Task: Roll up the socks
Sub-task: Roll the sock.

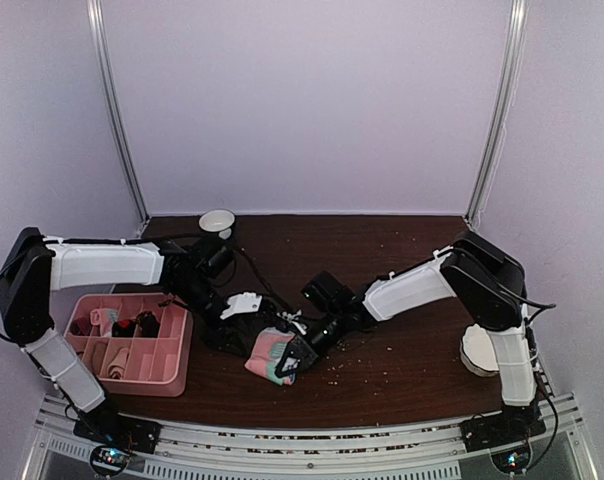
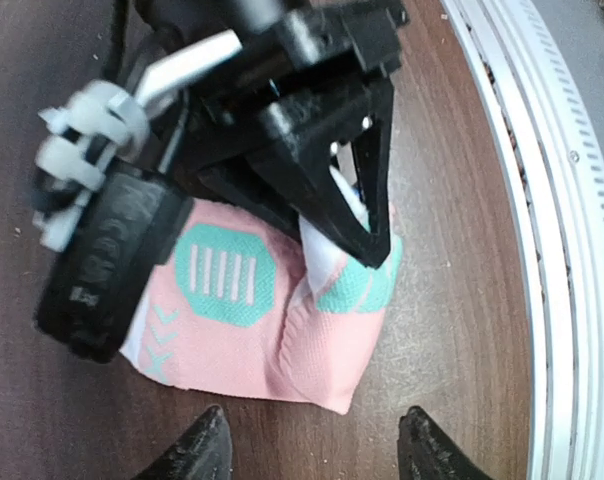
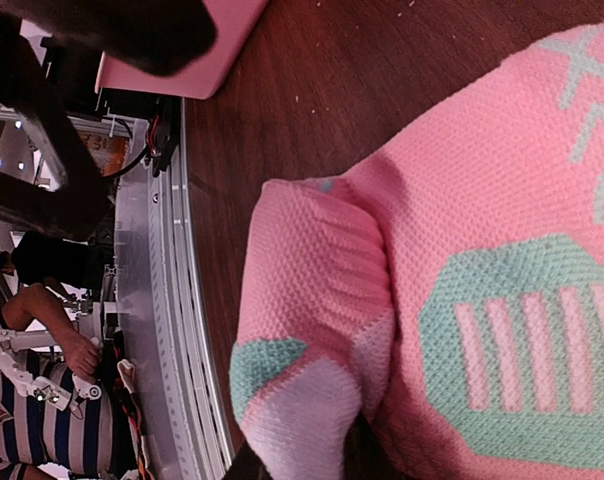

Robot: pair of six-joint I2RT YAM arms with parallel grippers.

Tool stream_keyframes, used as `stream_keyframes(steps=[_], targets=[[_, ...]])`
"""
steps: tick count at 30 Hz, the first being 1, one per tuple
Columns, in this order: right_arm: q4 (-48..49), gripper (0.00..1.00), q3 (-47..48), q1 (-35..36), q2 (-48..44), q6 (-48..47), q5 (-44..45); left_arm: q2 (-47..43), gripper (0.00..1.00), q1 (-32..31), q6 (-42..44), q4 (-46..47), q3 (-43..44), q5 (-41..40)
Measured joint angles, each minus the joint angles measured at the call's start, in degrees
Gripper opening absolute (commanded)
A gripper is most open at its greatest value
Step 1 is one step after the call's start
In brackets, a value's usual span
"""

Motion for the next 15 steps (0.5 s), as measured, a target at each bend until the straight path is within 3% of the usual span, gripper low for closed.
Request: stream_keyframes(steps=[5, 10, 15], targets=[[1.9, 0.0, -1.1, -0.5, 0.0, 1.0, -0.8, 3.4, 0.51, -2.7, 0.0, 0.2, 0.4, -4.0], [4.8, 0.0, -2.8, -0.9, 0.0, 2.1, -1.6, 7.3, 0.39, -8.6, -0.3, 0.5, 2.0, -8.3], [6.3, 0.0, -3.7, -1.3, -0.2, 2.3, -1.7, 11.1, 0.31, -9.5, -1.4, 0.5, 4.8, -10.0]])
